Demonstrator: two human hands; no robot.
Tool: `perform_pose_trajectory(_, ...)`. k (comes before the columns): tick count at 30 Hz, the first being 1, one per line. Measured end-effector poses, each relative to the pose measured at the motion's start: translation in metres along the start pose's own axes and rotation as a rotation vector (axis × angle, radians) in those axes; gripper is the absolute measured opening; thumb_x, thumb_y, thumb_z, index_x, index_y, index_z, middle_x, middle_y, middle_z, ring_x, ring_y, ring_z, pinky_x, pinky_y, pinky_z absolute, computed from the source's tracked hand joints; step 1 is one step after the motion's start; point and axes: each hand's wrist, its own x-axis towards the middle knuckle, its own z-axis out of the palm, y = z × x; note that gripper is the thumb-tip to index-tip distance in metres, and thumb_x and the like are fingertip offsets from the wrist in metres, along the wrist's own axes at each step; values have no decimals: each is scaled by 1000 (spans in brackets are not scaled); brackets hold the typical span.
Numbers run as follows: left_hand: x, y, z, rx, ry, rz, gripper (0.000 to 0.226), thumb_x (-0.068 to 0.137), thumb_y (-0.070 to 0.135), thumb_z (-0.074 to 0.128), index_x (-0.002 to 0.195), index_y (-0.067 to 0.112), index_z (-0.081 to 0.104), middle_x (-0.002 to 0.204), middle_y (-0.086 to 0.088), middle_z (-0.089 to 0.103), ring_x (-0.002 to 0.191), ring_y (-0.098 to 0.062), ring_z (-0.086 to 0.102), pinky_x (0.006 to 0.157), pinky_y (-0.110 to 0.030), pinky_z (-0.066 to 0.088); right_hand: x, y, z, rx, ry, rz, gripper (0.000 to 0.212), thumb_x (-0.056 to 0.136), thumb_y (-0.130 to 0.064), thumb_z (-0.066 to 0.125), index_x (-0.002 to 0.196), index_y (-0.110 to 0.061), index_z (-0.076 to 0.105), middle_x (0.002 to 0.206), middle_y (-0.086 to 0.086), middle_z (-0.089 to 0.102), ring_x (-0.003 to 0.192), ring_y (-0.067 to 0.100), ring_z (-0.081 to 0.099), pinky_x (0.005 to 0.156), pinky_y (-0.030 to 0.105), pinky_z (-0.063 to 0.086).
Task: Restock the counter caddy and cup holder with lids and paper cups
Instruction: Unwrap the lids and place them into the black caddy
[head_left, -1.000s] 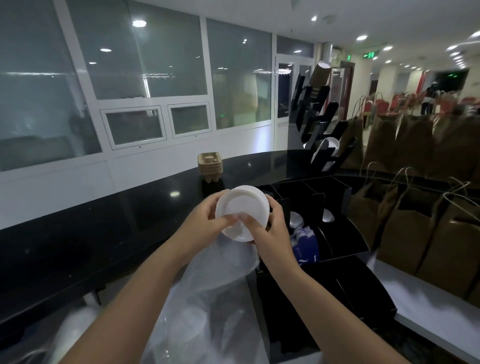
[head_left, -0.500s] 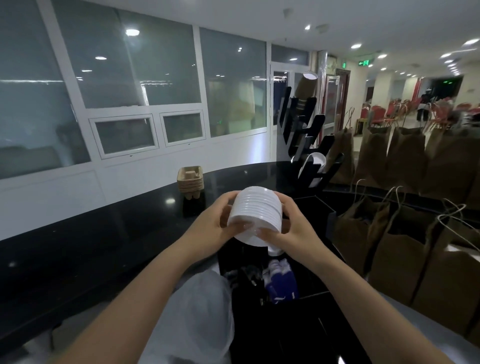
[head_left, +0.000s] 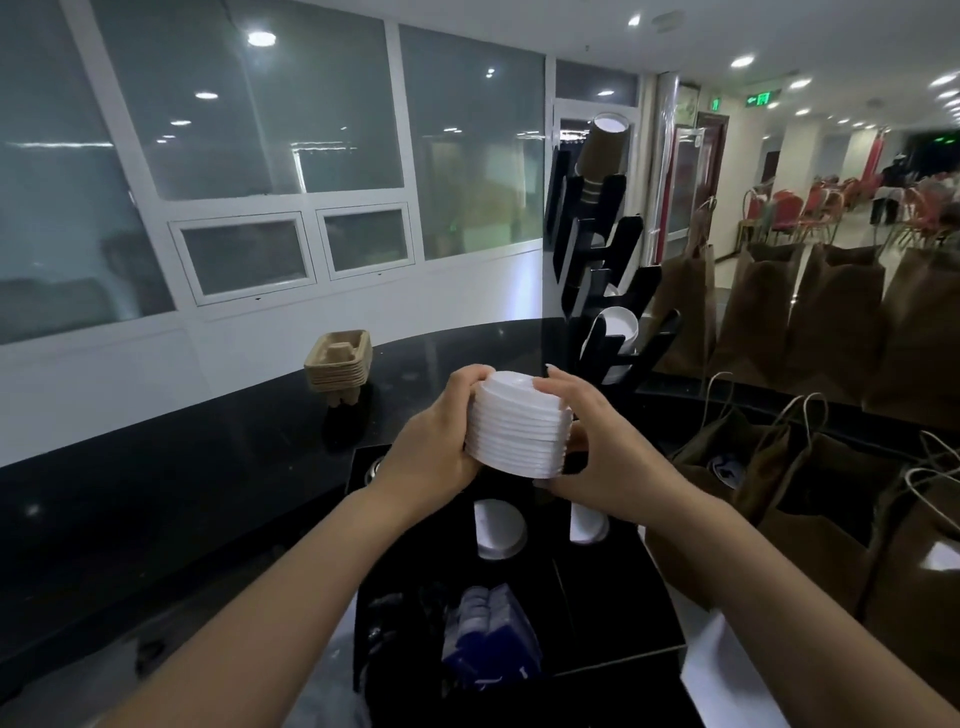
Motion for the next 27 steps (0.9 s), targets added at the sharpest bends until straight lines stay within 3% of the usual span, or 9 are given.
perform_pose_trajectory(7, 33, 19, 49, 13, 13, 22, 64, 85, 14, 61, 133, 34, 24, 133, 2, 54, 99, -32, 62, 76, -40, 51, -12, 40, -19, -205, 171, 6, 84, 71, -9, 79, 139, -23, 33, 158, -5, 16, 115, 31, 55, 81, 42, 56)
perform_pose_trajectory(10, 38, 24, 69, -3, -95, -17, 88, 84, 21, 66, 151, 35, 10, 151, 1, 36, 117, -27, 55, 89, -38, 49, -18, 57, -25, -261, 196, -45, 83, 71, -7, 79, 134, -27, 29, 157, 4, 21, 109, 36, 59, 77, 38, 55)
perform_pose_trajectory(13, 40, 24, 78, -85, -248, -71, 114, 72, 42, 81, 150, 42, -2, 156, 9, 23, 132, -13, 40, 101, -30, 41, -21, 70, -29, -304, 166, -57, 80, 73, -7, 75, 131, -30, 26, 157, 9, 21, 110, 40, 59, 78, 39, 54)
perform_pose_trajectory(16, 40, 24, 82, -128, -282, -109, 122, 60, 57, 84, 150, 42, 3, 156, 17, 19, 138, -4, 29, 108, -26, 33, -22, 80, -29, -346, 166, -91, 79, 73, -8, 75, 135, -22, 29, 157, 11, 21, 106, 41, 61, 72, 44, 57)
perform_pose_trajectory(20, 44, 25, 82, -184, -249, -157, 112, 58, 58, 84, 147, 38, 18, 151, 18, 29, 134, -5, 35, 108, -27, 36, -20, 79, -22, -345, 185, -88, 79, 72, -6, 74, 136, -17, 30, 156, 13, 23, 101, 42, 62, 64, 43, 57)
perform_pose_trajectory(23, 47, 22, 79, -185, -277, -166, 109, 58, 57, 84, 144, 39, 20, 146, 16, 34, 128, -8, 42, 106, -33, 42, -21, 78, -21, -327, 174, -78, 84, 74, -16, 76, 139, -24, 24, 158, 8, 16, 108, 38, 60, 70, 41, 56)
perform_pose_trajectory(27, 44, 18, 78, -178, -292, -173, 109, 60, 53, 85, 145, 37, 20, 145, 14, 35, 126, -8, 43, 105, -34, 43, -25, 77, -22, -245, 88, -40, 90, 74, -38, 77, 144, -29, 21, 160, -4, 6, 123, 32, 51, 89, 35, 52)
